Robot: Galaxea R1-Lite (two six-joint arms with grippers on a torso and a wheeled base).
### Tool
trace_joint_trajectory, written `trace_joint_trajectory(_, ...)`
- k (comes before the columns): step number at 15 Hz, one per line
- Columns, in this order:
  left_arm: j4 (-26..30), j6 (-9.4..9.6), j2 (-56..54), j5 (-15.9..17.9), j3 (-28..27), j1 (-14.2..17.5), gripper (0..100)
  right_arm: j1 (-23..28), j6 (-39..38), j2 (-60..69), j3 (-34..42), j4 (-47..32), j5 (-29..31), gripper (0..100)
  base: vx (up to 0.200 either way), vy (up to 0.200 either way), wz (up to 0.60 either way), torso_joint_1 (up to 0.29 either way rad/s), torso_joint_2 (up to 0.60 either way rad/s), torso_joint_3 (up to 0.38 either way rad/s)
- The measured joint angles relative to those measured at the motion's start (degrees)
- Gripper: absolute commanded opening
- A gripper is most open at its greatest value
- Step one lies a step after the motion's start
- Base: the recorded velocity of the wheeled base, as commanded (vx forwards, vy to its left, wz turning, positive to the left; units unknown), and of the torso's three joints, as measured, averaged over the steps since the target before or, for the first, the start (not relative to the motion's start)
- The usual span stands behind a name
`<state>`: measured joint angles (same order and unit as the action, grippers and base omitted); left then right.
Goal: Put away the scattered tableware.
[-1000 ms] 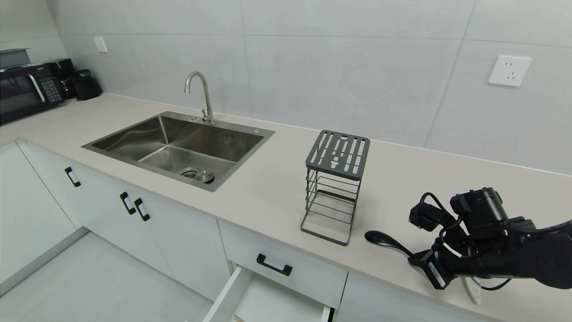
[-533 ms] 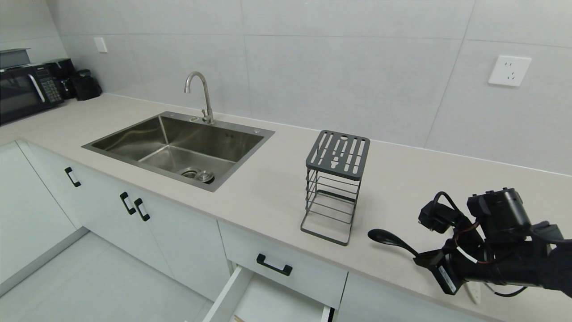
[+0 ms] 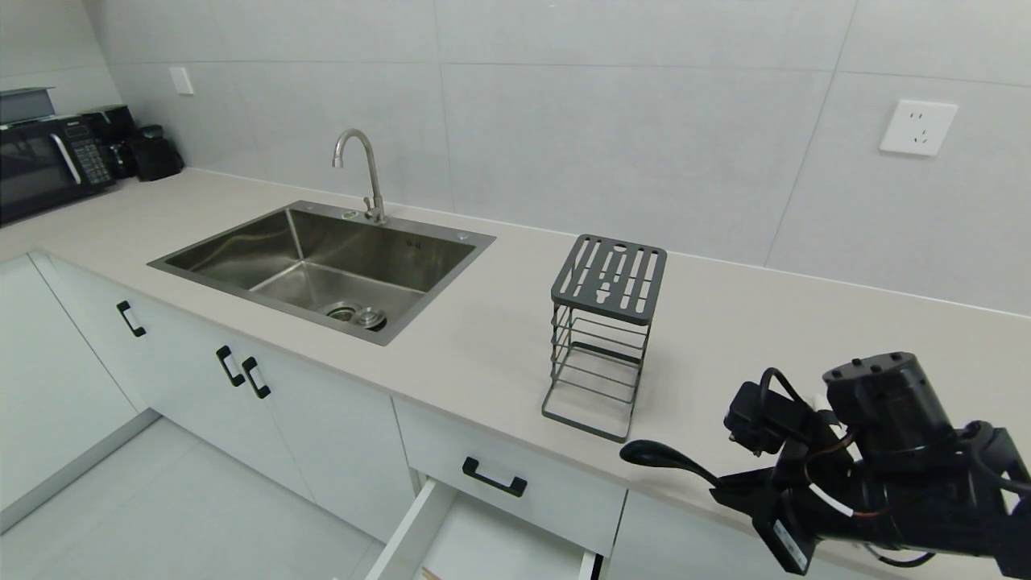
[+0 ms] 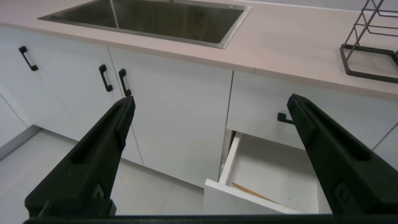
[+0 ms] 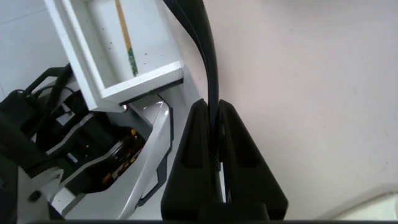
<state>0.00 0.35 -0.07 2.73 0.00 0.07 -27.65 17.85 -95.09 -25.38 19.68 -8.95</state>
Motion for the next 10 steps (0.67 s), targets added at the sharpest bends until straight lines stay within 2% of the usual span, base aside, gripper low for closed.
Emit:
trace_joint_trajectory(5,0.0,-0.02,0.0,0.0,0.0,0.0,100,-6.8,-0.9,0.5,0.6,0.0,0.0,0,0.0,0.0,0.0,0.0,0.0,0.0)
trace_joint_trajectory(10,0.0,0.0,0.0,0.0,0.0,0.0,100,-14.6,-5.5,-0.8,-0.8,0.1,0.2,0,0.0,0.0,0.0,0.0,0.0,0.0)
